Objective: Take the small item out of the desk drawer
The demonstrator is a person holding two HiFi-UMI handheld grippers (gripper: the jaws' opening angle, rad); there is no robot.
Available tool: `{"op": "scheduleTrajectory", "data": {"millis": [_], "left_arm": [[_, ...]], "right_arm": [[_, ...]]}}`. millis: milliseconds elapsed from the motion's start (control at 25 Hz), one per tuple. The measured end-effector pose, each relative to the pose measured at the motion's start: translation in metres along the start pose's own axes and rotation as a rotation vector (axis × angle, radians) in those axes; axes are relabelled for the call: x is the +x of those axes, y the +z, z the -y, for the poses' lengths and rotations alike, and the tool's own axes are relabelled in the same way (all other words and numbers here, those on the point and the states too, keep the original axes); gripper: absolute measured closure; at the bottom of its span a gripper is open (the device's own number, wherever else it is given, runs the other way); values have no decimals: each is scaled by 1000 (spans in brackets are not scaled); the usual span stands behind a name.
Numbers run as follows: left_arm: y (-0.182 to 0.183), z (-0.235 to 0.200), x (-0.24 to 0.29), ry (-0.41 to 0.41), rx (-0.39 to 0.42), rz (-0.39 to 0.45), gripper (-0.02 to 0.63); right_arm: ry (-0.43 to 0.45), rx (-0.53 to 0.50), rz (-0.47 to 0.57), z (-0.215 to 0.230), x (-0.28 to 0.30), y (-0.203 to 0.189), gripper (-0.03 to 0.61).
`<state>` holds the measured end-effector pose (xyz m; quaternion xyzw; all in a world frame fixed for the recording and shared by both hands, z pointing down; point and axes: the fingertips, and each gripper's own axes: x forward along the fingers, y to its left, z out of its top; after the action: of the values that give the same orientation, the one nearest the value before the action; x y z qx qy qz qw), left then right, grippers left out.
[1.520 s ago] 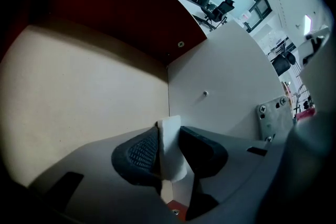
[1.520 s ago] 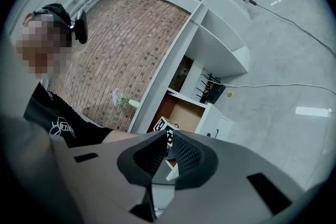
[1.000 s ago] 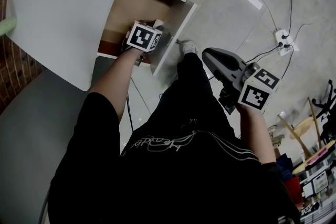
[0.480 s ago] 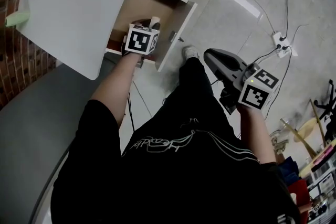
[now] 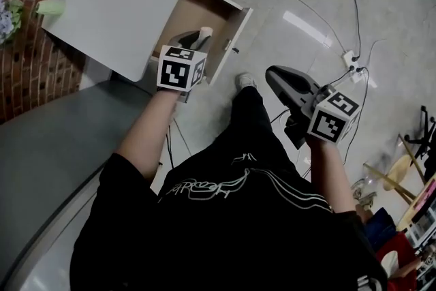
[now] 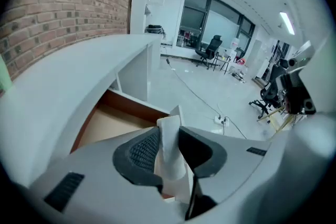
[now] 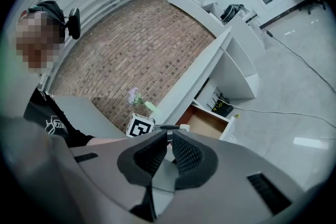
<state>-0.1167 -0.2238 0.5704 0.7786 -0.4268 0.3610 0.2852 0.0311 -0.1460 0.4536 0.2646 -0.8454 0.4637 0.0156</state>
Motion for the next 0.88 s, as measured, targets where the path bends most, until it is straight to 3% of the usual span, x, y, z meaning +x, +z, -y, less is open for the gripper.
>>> {"op": "scheduleTrajectory", "data": {"millis": [320,520,880], "left_arm": [[44,66,-144,-51,25,218,480],[60,111,-230,-132,-16,329,479],[73,188,-327,-273,-7,451,479]], "right_arm": [[58,-143,48,-102,-28,4,520],[78,-249,76,-163,-56,15,520],[39,-424,112,-237,-94,27,520]]}}
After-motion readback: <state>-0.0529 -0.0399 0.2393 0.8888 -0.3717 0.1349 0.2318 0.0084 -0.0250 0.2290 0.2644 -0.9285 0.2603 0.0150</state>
